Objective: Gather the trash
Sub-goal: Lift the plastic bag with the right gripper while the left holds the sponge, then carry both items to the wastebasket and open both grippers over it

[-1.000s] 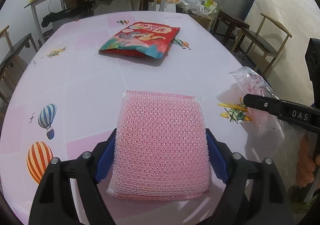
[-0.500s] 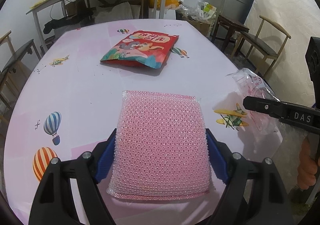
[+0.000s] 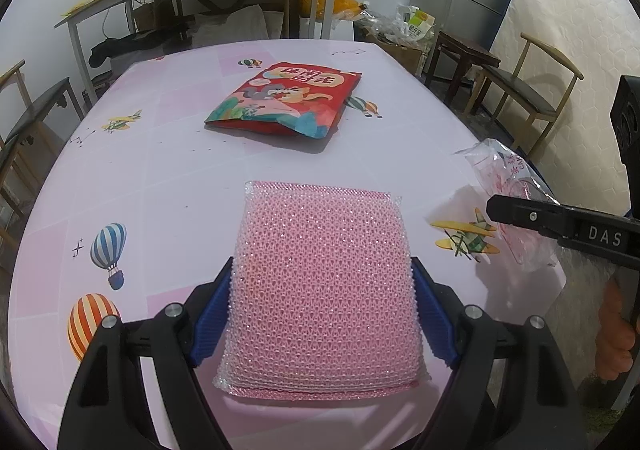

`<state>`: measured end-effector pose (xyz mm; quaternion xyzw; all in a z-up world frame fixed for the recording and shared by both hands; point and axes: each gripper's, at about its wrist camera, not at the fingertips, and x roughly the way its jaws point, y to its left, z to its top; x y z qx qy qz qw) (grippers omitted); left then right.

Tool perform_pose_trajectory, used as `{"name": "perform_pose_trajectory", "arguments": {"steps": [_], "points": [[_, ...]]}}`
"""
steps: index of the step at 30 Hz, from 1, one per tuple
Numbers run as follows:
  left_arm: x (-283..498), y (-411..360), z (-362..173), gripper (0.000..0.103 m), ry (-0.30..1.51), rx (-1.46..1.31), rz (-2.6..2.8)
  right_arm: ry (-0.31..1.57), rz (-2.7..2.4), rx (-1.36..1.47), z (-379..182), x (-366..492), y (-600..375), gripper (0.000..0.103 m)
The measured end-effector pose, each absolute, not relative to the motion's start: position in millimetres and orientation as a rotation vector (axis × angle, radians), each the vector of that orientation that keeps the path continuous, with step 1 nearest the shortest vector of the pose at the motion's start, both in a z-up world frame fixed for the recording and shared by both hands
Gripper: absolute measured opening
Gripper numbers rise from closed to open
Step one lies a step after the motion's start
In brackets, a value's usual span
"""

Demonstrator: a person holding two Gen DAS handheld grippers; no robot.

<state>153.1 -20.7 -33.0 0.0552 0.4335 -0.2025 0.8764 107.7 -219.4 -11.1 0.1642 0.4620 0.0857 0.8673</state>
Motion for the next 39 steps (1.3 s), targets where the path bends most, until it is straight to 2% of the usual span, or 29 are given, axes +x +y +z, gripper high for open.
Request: {"name": "perform_pose_trajectory", "arguments": {"steps": [29,34,39], "points": [[154,-13,-28,0.079,0.893,0.109,-0.407,0.964,0.185,0.357,-8,105,-220,0.025],[151,-16,-9,0.079,0.841,0.11,-0.424,0.881,0.15,0.406,15,91,-241,0.025],[157,-39,20,0.079,0.764,0.134,-0.501,0.75,-0.013,0.477,46,50,-304,0.025]]}}
